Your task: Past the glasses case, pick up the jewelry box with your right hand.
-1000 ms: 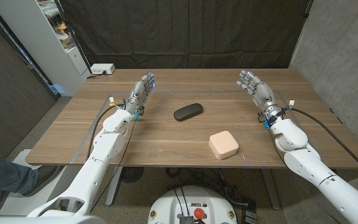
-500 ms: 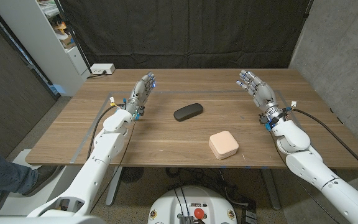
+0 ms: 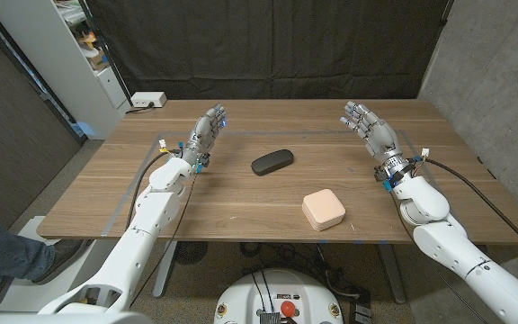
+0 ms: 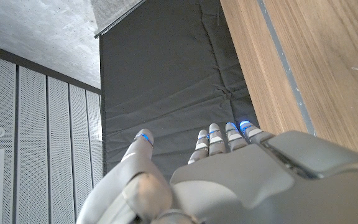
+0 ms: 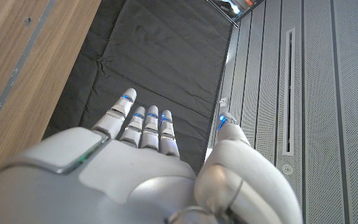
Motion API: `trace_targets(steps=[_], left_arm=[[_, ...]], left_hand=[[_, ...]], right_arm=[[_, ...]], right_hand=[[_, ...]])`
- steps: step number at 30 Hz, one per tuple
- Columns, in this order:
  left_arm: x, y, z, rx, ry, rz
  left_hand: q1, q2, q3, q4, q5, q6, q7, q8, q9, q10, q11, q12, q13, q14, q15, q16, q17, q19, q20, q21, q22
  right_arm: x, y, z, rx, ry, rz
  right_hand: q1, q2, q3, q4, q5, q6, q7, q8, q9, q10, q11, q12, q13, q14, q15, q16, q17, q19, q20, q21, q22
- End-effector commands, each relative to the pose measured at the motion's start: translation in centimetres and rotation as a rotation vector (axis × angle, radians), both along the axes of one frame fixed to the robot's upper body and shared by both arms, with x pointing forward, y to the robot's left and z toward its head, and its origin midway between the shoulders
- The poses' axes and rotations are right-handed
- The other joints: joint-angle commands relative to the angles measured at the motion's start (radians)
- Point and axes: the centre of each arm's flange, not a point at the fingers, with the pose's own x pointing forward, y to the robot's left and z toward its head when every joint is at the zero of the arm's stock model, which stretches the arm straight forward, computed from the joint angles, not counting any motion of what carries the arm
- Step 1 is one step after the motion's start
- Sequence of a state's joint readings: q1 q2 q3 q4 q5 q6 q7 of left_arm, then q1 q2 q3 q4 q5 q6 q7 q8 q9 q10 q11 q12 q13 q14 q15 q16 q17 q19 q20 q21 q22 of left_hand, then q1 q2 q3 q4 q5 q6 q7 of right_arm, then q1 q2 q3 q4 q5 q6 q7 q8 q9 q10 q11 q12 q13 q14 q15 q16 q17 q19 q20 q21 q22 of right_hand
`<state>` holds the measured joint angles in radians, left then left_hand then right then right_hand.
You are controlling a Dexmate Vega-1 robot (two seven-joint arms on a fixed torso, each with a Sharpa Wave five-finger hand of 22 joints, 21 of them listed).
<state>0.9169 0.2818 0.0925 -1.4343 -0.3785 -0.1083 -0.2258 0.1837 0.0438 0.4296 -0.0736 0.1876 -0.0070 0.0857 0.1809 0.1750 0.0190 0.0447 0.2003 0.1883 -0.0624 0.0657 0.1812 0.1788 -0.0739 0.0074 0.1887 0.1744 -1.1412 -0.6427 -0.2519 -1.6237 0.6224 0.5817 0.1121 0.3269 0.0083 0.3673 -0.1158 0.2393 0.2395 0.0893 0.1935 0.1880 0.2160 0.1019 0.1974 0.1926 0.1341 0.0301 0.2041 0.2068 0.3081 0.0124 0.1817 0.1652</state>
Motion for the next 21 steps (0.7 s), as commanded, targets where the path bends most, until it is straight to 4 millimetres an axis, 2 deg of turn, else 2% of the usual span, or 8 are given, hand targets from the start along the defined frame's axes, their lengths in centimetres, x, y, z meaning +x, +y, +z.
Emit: trace_targets(steps=[1,21], left_arm=[[0.11,-0.35,0.18,-0.004,0.002,-0.019],[0.02,-0.66,0.17,0.002,0.006,-0.019]], left_hand=[[0.002,0.009,0.003,-0.005,-0.003,0.005,0.003,0.006,0.003,-0.002,0.004,0.008,0.005,-0.004,0.000,0.005,0.002,-0.009,-0.001,0.005,0.003],[0.004,0.011,0.003,-0.008,-0.004,0.005,0.003,0.006,0.003,-0.002,0.005,0.009,0.005,-0.005,0.002,0.005,0.002,-0.010,0.000,0.006,0.003]], right_arm=[[-0.73,0.12,-0.28,-0.003,-0.008,0.019],[-1.63,-0.22,-0.09,-0.024,-0.041,0.000]], right_hand=[[0.013,-0.004,0.003,-0.007,-0.004,0.004,-0.003,0.009,0.006,0.009,-0.006,0.003,0.002,0.007,0.001,0.003,0.002,0.000,0.006,0.007,0.004],[0.017,-0.003,0.003,-0.010,-0.004,0.008,-0.007,0.010,0.006,0.012,-0.009,0.004,0.002,0.007,-0.007,0.003,0.001,0.005,0.001,0.009,0.004]])
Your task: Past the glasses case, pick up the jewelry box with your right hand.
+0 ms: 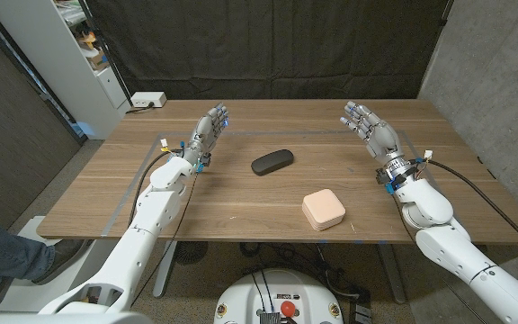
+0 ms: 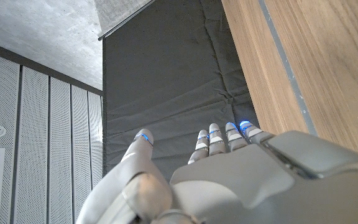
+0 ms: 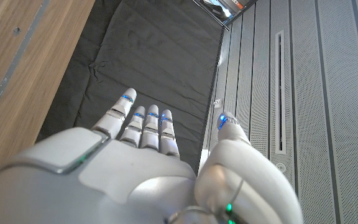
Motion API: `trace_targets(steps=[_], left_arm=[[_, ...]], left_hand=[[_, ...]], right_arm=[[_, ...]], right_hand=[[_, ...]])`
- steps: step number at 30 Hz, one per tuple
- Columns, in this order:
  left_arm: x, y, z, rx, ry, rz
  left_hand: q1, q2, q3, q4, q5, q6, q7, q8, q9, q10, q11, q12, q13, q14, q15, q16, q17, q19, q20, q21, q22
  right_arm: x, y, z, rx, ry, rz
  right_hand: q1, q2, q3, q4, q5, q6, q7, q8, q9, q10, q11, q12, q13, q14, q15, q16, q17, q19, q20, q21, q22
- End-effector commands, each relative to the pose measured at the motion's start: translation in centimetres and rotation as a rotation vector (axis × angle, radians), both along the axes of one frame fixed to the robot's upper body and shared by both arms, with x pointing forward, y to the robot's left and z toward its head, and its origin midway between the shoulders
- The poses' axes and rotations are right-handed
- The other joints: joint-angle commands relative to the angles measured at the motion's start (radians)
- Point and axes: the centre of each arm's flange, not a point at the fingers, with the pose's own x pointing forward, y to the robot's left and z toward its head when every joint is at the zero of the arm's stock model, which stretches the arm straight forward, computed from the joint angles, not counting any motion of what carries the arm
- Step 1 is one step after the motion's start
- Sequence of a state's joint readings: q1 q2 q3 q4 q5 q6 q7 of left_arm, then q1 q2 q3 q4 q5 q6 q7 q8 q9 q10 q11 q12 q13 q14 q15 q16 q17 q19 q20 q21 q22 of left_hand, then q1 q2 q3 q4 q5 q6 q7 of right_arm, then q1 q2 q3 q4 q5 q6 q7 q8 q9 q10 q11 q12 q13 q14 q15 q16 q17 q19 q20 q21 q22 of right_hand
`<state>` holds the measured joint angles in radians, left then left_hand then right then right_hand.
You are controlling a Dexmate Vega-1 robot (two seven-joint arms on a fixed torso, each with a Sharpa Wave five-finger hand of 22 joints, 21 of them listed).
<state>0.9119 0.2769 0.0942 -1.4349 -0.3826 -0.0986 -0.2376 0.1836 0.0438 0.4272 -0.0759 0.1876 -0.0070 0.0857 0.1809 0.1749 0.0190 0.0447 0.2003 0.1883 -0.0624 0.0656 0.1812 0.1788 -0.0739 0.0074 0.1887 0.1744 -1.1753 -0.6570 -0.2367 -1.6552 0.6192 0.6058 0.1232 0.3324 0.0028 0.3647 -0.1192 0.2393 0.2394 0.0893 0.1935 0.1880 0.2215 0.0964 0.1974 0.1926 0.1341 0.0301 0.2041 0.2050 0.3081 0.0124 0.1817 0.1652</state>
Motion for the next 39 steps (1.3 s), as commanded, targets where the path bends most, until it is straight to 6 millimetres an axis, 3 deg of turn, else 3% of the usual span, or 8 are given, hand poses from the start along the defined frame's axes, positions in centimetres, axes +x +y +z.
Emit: trace_targets(steps=[1,39], left_arm=[[0.0,-0.3,0.0,0.004,0.004,-0.003],[0.1,-1.4,0.6,0.039,0.004,-0.010]], left_hand=[[0.004,0.012,0.005,-0.006,-0.004,0.005,0.003,0.005,0.003,-0.002,0.005,0.009,0.005,-0.005,0.001,0.005,0.002,-0.010,0.000,0.006,0.003],[0.008,0.018,0.005,-0.012,-0.006,0.004,0.002,0.005,0.003,-0.001,0.004,0.009,0.005,-0.004,0.002,0.005,0.002,-0.012,0.003,0.006,0.003]], right_arm=[[-0.4,-0.2,0.1,-0.010,-0.020,-0.012],[-3.4,-0.4,-0.8,-0.073,-0.122,-0.048]], right_hand=[[0.011,0.003,0.005,-0.006,-0.004,0.009,-0.008,0.010,0.006,0.007,-0.003,0.004,0.002,0.007,-0.007,0.003,0.003,0.005,0.001,0.009,0.004],[0.020,0.001,0.007,-0.013,-0.004,0.017,-0.012,0.012,0.006,0.017,-0.006,0.006,0.002,0.013,-0.010,0.002,0.000,0.008,0.001,0.008,0.003]])
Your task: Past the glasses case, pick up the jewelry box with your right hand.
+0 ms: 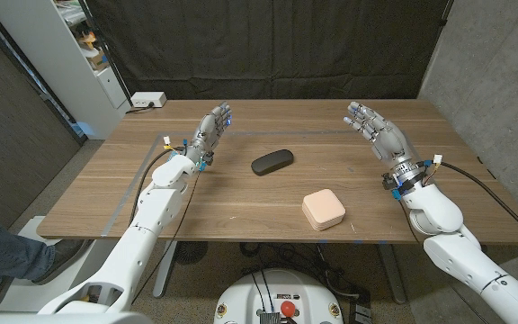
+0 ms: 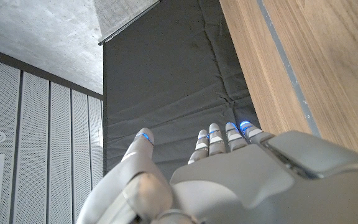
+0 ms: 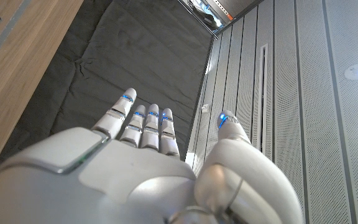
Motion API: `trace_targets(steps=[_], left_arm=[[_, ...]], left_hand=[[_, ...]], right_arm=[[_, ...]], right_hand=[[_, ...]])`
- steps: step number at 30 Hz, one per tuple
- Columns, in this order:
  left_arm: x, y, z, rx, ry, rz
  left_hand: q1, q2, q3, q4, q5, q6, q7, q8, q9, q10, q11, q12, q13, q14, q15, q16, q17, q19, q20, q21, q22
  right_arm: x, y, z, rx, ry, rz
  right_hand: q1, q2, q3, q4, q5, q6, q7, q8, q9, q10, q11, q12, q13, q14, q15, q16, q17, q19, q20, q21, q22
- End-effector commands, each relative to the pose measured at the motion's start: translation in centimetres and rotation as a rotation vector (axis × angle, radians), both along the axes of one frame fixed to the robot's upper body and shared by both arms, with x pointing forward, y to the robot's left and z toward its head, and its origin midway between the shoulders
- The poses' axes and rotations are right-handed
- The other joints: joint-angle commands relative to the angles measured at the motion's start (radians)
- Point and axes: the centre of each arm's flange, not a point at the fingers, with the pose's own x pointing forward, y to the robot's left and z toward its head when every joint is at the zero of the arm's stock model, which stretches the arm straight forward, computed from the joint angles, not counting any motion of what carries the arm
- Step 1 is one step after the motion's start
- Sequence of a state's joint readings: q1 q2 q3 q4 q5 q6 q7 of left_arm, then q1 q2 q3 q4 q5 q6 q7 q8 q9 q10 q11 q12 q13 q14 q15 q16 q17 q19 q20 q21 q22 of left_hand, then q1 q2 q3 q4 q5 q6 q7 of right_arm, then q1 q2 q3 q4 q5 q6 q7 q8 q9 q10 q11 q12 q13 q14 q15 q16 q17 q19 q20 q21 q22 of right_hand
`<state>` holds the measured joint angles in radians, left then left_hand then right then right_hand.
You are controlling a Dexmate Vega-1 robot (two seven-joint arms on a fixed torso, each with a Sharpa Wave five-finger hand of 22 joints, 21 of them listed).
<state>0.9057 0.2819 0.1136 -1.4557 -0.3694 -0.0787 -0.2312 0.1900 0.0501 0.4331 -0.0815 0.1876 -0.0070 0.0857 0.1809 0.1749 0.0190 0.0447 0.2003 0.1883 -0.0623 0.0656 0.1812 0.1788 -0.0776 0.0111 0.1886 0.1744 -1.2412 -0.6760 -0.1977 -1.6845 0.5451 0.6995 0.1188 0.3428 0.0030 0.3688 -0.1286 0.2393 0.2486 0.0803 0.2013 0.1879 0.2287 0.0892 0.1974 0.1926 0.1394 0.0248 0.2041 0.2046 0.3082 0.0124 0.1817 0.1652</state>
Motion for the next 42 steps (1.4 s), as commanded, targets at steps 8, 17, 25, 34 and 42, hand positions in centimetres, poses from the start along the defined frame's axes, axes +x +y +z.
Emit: trace_targets(steps=[8,17,25,34,42], left_arm=[[0.4,-0.6,0.1,0.016,0.010,-0.007],[0.7,-0.6,0.0,0.017,0.017,-0.006],[0.7,-0.6,0.2,0.019,0.014,-0.006],[0.7,-0.7,0.2,0.024,0.015,-0.005],[0.7,-0.6,0.2,0.028,0.016,-0.002]], left_hand=[[0.002,0.012,-0.001,-0.008,-0.006,0.004,0.003,0.005,0.003,-0.003,0.003,0.009,0.005,-0.005,0.001,0.005,0.002,-0.009,-0.001,0.006,0.003],[0.003,0.013,-0.001,-0.009,-0.006,0.003,0.004,0.005,0.003,-0.003,0.004,0.009,0.005,-0.005,0.003,0.005,0.002,-0.009,0.001,0.006,0.003],[0.003,0.013,-0.001,-0.010,-0.006,0.004,0.003,0.005,0.003,-0.002,0.003,0.009,0.005,-0.006,0.002,0.005,0.002,-0.010,-0.001,0.006,0.003],[0.004,0.013,-0.002,-0.012,-0.006,0.005,0.003,0.005,0.003,-0.002,0.003,0.009,0.005,-0.006,0.002,0.005,0.002,-0.010,0.001,0.006,0.003],[0.004,0.014,-0.002,-0.013,-0.007,0.003,0.004,0.005,0.003,-0.002,0.005,0.009,0.005,-0.006,0.003,0.005,0.002,-0.010,0.002,0.006,0.003]], right_arm=[[-0.8,0.0,-0.5,-0.018,-0.033,-0.022],[-1.2,0.2,-0.5,-0.045,-0.060,-0.038],[-1.8,0.3,-0.3,-0.065,-0.092,-0.055],[-2.4,0.2,-0.2,-0.085,-0.120,-0.079],[-2.9,0.0,-0.1,-0.110,-0.142,-0.102]], right_hand=[[0.011,-0.001,0.003,-0.004,-0.003,0.011,-0.004,0.004,0.006,0.010,0.001,0.006,0.002,0.008,-0.005,0.002,0.000,0.008,0.001,0.008,0.003],[0.013,-0.002,0.003,-0.005,-0.003,0.012,-0.005,0.004,0.006,0.012,0.000,0.006,0.002,0.008,-0.005,0.002,0.000,0.007,0.001,0.008,0.003],[0.014,-0.002,0.003,-0.006,-0.002,0.013,-0.005,0.004,0.006,0.012,0.001,0.005,0.002,0.007,-0.006,0.001,0.000,0.007,0.002,0.007,0.003],[0.017,-0.002,0.004,-0.008,-0.002,0.013,-0.006,0.004,0.006,0.013,-0.001,0.005,0.002,0.007,-0.006,0.001,0.000,0.006,0.002,0.007,0.003],[0.020,-0.004,0.004,-0.009,-0.001,0.013,-0.007,0.003,0.006,0.012,-0.001,0.005,0.002,0.008,-0.007,0.001,-0.001,0.005,0.003,0.007,0.003]])
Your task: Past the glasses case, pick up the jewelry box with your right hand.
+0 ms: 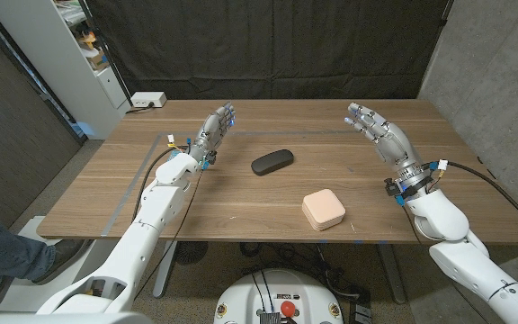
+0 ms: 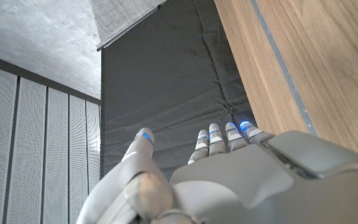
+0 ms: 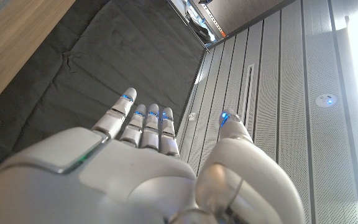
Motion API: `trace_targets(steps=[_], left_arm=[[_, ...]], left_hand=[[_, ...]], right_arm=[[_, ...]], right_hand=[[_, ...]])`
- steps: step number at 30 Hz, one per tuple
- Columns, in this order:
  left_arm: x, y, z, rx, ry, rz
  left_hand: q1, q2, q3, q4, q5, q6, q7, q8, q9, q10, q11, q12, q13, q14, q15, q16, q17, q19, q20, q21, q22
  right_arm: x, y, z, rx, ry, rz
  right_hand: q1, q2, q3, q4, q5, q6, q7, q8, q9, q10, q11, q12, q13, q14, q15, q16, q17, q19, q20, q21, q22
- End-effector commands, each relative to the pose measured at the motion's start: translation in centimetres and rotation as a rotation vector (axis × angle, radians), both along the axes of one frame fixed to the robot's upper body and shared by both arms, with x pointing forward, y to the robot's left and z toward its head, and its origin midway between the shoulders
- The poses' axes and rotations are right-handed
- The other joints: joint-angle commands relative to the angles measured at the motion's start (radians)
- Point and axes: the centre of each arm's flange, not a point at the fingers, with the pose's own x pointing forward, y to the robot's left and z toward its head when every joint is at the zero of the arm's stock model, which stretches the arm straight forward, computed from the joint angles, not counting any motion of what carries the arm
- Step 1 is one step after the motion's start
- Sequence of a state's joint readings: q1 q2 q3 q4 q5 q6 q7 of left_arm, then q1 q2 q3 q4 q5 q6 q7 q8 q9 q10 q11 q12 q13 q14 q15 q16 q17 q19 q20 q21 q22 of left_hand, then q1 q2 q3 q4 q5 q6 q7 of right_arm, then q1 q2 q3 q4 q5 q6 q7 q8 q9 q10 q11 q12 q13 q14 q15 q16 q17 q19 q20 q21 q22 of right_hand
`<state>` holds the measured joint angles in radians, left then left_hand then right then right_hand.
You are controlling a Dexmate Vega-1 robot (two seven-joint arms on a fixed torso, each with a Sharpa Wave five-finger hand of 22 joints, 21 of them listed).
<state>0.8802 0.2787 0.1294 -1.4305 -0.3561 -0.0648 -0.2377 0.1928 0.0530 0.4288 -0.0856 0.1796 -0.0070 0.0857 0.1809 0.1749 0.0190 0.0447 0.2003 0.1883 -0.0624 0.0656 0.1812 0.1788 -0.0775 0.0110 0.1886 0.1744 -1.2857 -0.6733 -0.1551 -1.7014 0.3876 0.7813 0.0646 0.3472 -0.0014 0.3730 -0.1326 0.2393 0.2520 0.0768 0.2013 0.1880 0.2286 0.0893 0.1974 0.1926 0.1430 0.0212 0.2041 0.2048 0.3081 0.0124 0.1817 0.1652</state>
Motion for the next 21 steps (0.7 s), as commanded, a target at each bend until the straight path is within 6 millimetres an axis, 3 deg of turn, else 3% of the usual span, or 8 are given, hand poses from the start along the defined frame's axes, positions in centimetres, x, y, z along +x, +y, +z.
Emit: trace_targets(steps=[1,21], left_arm=[[-0.04,0.03,0.07,0.006,0.000,0.004],[0.19,0.05,0.40,0.007,-0.001,0.004]], left_hand=[[0.001,0.011,0.002,-0.009,0.001,0.003,0.004,0.005,0.003,-0.002,0.005,0.009,0.005,-0.005,0.002,0.005,0.002,-0.011,0.003,0.006,0.003],[0.002,0.013,0.001,-0.011,0.001,0.004,0.003,0.005,0.003,-0.003,0.003,0.009,0.005,-0.006,0.001,0.005,0.002,-0.011,0.002,0.007,0.003]], right_arm=[[-0.76,-0.17,0.17,-0.036,-0.037,-0.033],[-1.46,-0.11,0.68,-0.107,-0.080,-0.061]], right_hand=[[0.016,0.001,0.000,-0.006,-0.001,0.009,-0.004,0.003,0.005,0.011,-0.003,0.004,0.002,0.004,-0.003,0.000,-0.001,0.006,0.002,0.007,0.003],[0.026,-0.011,-0.001,-0.014,0.001,0.010,-0.007,0.002,0.005,0.011,-0.004,0.003,0.002,0.004,-0.005,-0.001,-0.003,0.006,0.003,0.007,0.003]])
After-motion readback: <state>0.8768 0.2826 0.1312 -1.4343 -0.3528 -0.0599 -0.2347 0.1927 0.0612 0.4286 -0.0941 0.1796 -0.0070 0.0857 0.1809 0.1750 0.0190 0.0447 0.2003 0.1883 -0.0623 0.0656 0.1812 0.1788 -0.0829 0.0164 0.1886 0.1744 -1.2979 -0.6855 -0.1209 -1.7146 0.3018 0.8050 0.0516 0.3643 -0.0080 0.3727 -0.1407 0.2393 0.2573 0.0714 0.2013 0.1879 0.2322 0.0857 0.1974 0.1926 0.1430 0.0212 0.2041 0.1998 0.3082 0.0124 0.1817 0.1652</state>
